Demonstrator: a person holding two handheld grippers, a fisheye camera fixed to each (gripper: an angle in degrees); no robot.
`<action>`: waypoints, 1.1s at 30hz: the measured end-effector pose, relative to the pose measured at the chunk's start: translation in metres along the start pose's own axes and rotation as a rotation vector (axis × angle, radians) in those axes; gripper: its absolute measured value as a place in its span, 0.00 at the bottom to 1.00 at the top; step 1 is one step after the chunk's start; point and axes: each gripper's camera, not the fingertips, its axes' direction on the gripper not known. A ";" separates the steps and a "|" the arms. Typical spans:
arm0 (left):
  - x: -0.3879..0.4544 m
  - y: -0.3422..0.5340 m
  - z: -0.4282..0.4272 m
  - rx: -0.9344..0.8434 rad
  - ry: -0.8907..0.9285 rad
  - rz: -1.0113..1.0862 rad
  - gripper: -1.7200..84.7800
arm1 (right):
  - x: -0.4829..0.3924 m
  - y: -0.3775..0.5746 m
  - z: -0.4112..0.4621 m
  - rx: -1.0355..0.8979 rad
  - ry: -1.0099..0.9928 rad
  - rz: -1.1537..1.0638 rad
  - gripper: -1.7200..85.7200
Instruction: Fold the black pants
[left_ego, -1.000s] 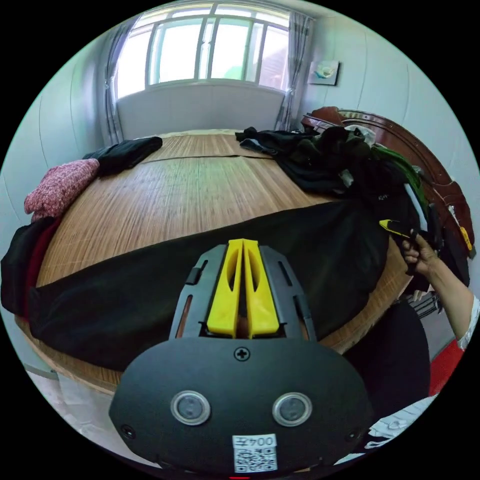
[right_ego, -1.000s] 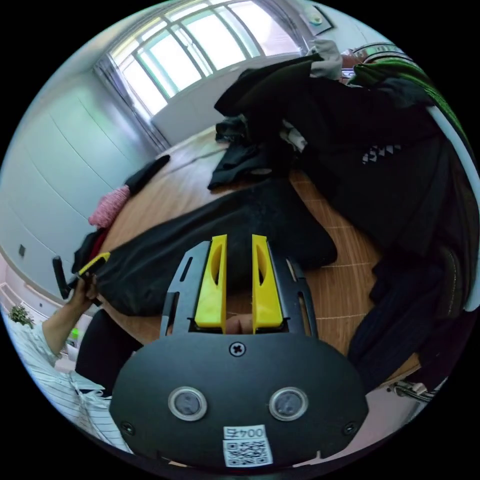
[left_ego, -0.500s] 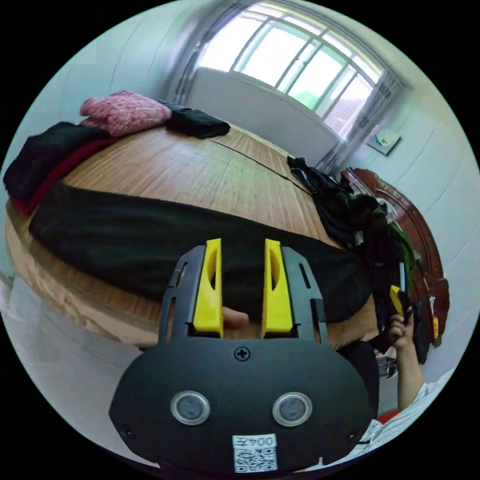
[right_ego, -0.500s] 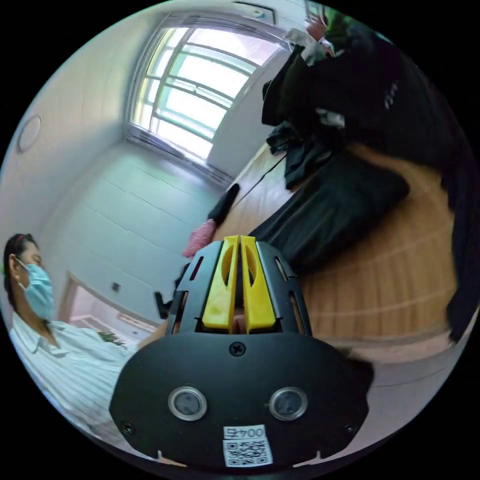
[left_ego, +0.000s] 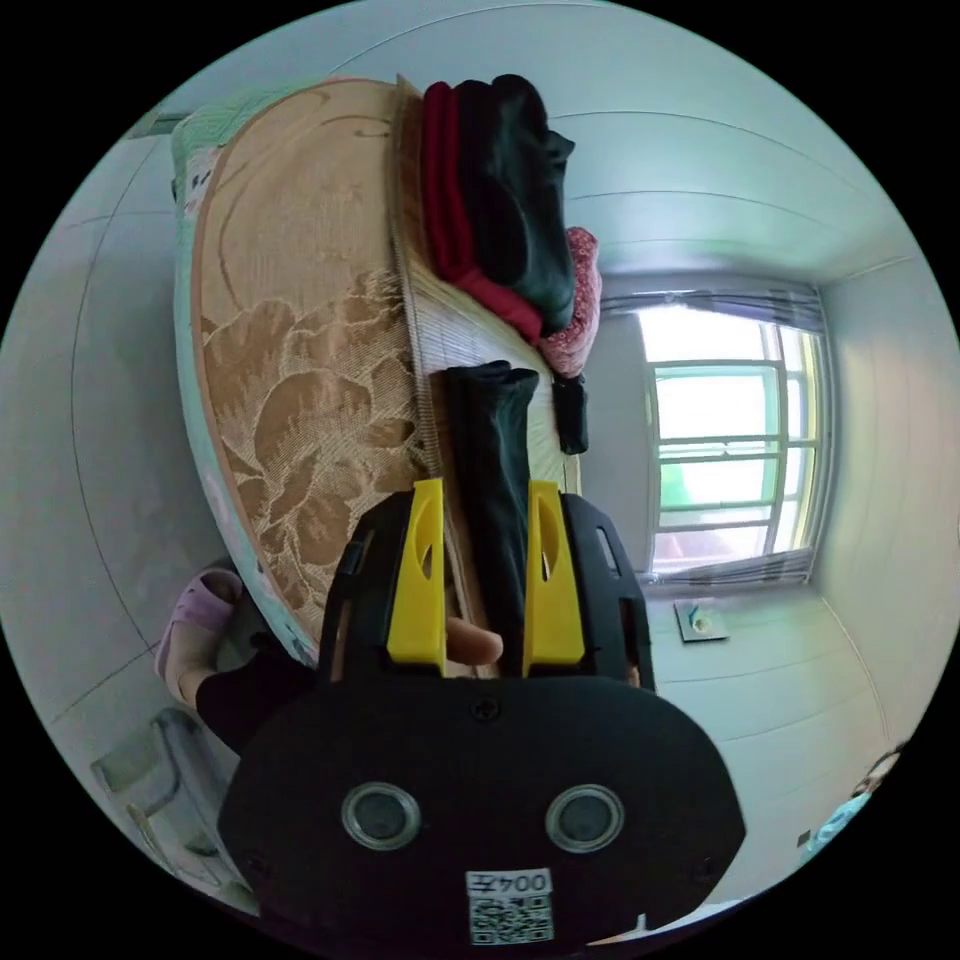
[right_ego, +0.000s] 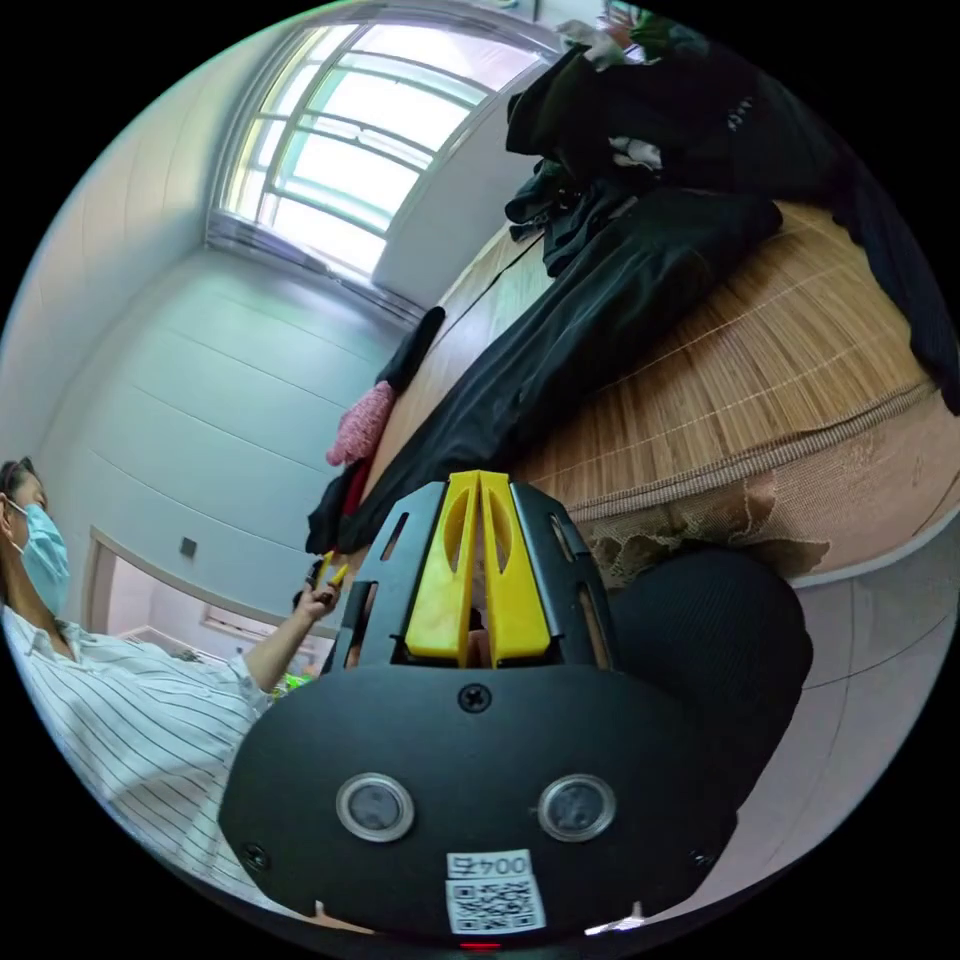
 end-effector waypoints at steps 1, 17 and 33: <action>0.022 -0.016 0.006 -0.002 0.028 -0.024 0.16 | -0.002 0.005 0.008 -0.009 0.026 -0.007 0.01; 0.298 -0.133 0.088 -0.059 0.102 -0.002 0.18 | 0.009 0.080 0.098 -0.030 0.027 0.025 0.01; 0.414 -0.142 0.213 -0.227 0.032 0.193 0.13 | -0.047 0.162 0.240 -0.117 0.154 -0.146 0.01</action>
